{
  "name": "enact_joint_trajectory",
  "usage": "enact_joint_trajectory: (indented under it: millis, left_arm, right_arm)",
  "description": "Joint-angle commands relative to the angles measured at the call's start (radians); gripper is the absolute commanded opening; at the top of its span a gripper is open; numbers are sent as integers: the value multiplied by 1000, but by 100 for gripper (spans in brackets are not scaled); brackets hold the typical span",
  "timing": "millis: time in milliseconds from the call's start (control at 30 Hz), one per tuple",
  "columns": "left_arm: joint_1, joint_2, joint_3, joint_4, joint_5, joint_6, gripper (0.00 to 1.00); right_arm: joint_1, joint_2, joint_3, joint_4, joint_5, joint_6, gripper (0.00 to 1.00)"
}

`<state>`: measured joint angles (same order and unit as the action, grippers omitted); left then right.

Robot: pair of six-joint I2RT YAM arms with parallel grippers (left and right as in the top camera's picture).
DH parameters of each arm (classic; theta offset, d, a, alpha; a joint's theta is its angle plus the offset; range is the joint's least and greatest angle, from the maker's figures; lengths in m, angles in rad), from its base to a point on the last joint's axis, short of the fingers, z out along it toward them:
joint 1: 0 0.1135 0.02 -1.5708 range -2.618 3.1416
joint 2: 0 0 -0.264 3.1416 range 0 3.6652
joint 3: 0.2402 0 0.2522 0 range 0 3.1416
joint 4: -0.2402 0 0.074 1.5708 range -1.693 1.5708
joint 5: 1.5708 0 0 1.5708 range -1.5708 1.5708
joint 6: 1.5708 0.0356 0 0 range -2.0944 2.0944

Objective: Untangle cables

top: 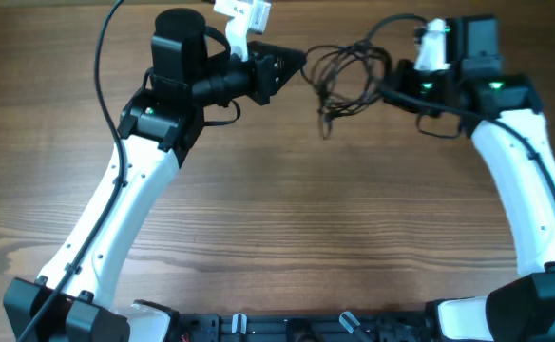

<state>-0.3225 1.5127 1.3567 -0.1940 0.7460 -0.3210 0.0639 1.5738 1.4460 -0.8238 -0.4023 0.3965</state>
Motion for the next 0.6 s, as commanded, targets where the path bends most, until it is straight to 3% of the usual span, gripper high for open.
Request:
enact_joint_trajectory:
  millis: [0,200,333,367,400,433,500,567]
  left_arm:
    - [64,-13,5,-72,-140,93,4]
    - [195,-13,5,-230,-213,135,4]
    - [203,-13,5,-257,-201,134,7]
    - [188,-13,5,-259,-174,134,31]
    - [177,-11,5,-260,-167,134,48]
    - [166,-11,5,-260,-163,135,54]
    - [154,-11,5,-260,-155,135,59]
    - [157,-11,5,-263,-137,135,59]
  right_arm:
    - [-116,3,0,-8,-137,-114,4]
    - [-244,-27,0,-34,-264,-161,4]
    - [-203,-27,0,-80,-266,-217,4]
    - [-180,-28,0,-84,-306,-237,4]
    - [-163,-34,0,-82,-385,-277,4]
    - [-145,-42,2,-81,-482,-331,4]
    - [-114,-90,13,-87,-799,-576,4]
    - [-114,-155,13,-83,-831,-634,4]
